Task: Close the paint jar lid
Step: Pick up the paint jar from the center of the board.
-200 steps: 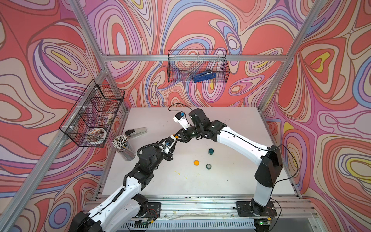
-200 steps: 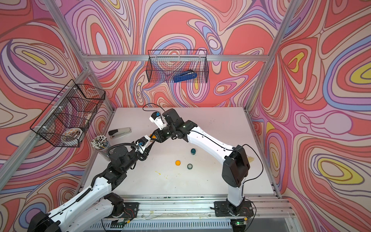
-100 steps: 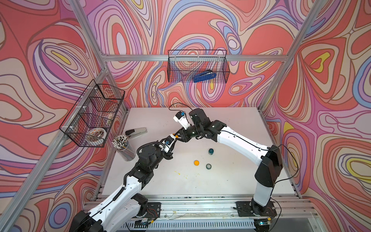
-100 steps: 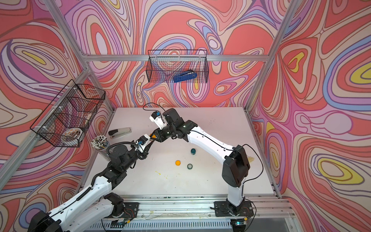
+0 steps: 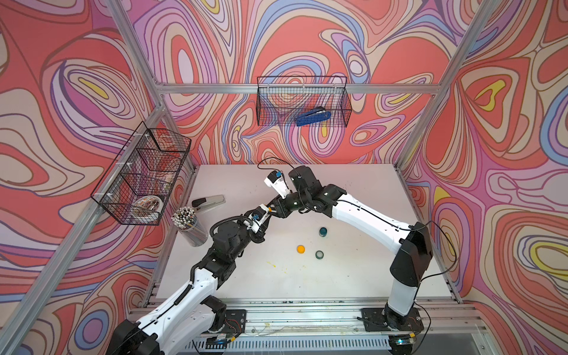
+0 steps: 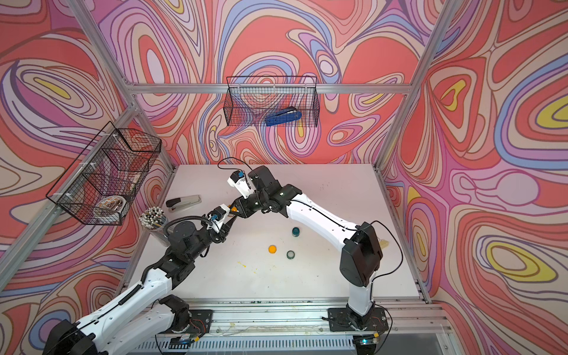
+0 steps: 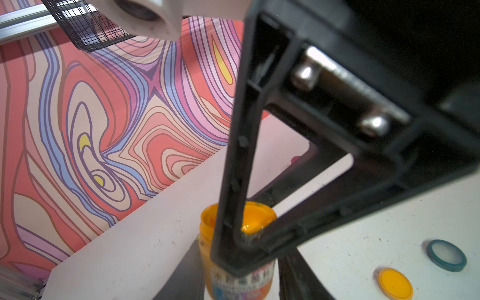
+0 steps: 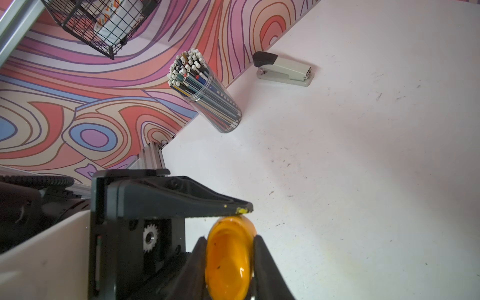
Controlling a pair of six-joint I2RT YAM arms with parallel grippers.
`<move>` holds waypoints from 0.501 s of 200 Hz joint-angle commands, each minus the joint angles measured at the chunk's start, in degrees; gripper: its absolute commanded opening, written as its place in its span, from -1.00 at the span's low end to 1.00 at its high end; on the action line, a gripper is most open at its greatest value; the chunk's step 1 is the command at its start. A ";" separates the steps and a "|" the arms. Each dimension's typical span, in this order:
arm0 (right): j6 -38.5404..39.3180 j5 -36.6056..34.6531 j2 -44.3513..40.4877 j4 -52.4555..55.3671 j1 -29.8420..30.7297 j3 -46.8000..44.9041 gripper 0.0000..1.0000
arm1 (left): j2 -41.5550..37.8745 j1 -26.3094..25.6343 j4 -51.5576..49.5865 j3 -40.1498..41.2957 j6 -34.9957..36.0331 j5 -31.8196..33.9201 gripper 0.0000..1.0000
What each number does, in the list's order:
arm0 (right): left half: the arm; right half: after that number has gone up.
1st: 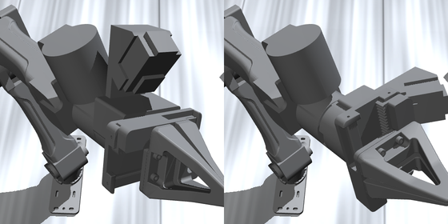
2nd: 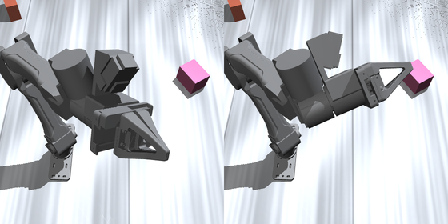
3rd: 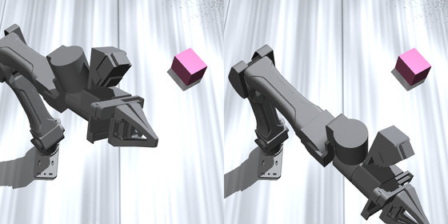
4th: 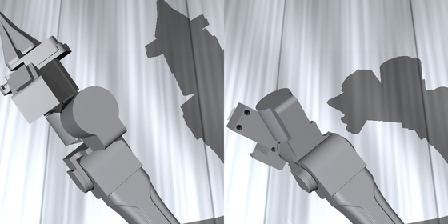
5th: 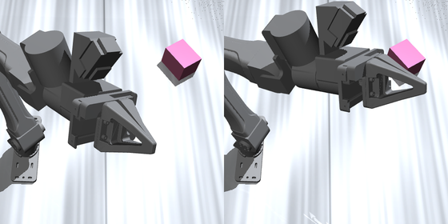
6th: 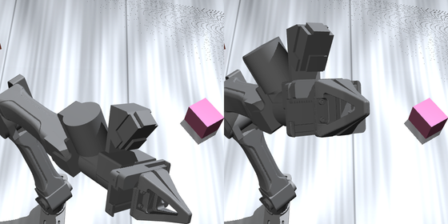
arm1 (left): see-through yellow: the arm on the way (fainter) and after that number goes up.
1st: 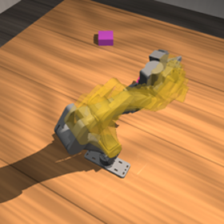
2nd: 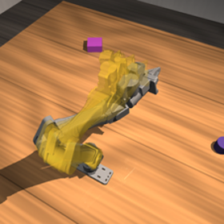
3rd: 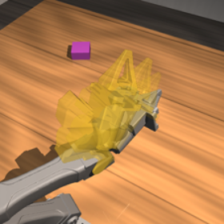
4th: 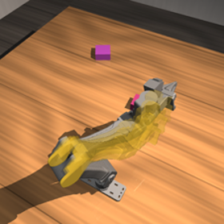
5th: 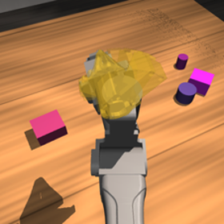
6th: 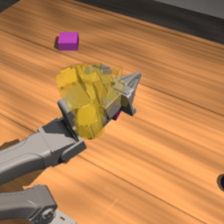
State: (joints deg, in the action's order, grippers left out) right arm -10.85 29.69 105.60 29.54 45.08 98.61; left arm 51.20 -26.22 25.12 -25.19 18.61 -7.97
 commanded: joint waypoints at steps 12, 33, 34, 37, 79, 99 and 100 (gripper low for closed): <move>-0.06 1.00 -2.07 -1.04 0.27 -0.24 -0.44 | 0.52 -0.04 1.40 -1.31 0.08 -0.16 -0.15; 0.04 0.68 -2.07 -0.81 0.27 -0.16 -0.44 | 0.40 -0.03 1.11 -1.36 0.59 -0.48 -0.30; 0.04 0.70 -2.07 -0.85 0.27 -0.16 -0.44 | 0.40 0.00 1.05 -1.36 0.61 -0.56 -0.32; 0.12 0.65 -2.07 -0.87 0.27 -0.13 -0.44 | 0.46 -0.01 0.88 -1.43 0.83 -0.78 -0.34; 0.13 0.56 -2.15 -0.84 0.23 -0.34 -0.44 | 0.31 -0.01 0.19 -1.69 1.14 -1.14 -0.51; 0.29 0.47 -2.33 -0.80 0.25 -0.58 -0.43 | 0.33 -0.03 0.09 -1.75 1.04 -1.34 -0.52; 0.30 0.51 -2.33 -0.80 0.26 -0.59 -0.42 | 0.32 0.00 0.09 -1.73 1.01 -1.34 -0.52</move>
State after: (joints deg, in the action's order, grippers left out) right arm -10.81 29.93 105.49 29.74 45.08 98.61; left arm 51.53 -26.20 25.08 -25.26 18.90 -7.73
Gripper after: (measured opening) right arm 0.284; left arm 0.341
